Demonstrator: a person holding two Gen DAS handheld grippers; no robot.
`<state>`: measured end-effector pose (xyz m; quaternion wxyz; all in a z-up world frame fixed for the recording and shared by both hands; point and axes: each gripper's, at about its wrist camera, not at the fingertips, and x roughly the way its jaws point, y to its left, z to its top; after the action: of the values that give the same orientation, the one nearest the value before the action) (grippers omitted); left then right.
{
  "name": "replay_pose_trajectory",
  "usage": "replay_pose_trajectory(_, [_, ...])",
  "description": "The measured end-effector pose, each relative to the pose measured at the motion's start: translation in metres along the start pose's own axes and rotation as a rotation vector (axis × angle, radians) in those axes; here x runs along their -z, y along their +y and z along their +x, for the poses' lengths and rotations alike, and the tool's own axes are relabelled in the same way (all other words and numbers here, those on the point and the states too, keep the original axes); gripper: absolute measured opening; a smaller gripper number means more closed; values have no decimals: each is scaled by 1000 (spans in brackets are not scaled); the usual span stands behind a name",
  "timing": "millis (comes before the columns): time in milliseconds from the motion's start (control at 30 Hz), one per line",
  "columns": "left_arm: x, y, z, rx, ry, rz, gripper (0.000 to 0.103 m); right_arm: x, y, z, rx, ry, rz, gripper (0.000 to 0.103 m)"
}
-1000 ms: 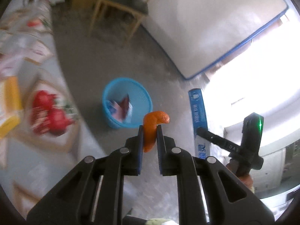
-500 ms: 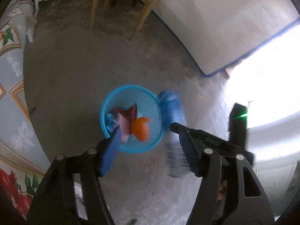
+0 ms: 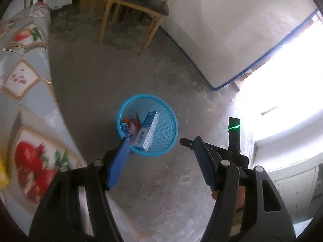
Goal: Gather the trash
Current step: 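Carry the orange and toothpaste box to the blue basket and release both, then return to the table and grasp the white-orange medicine box with the left gripper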
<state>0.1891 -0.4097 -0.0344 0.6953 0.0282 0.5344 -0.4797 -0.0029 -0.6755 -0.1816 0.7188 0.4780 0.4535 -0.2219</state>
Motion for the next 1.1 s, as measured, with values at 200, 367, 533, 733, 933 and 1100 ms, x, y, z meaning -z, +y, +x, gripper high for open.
replay_pose_trajectory(200, [35, 14, -76, -18, -139, 23, 71, 30, 40, -54, -68, -55, -124, 66])
replay_pose_trajectory(367, [81, 59, -146, -112, -284, -41, 72, 53, 108, -87, -165, -69, -306, 67])
replay_pose_trajectory(533, [131, 113, -193, -199, -367, -181, 72, 84, 212, -84, -326, 8, -518, 67])
replay_pose_trajectory(733, [188, 160, -232, -247, -451, -337, 72, 112, 317, -30, -365, 113, -609, 63])
replay_pose_trajectory(933, [224, 185, -255, -268, -489, -392, 72, 116, 363, 13, -279, 144, -630, 51])
replay_pose_trajectory(1100, [238, 195, -262, -236, -505, -425, 72, 120, 361, 20, -269, 187, -580, 30])
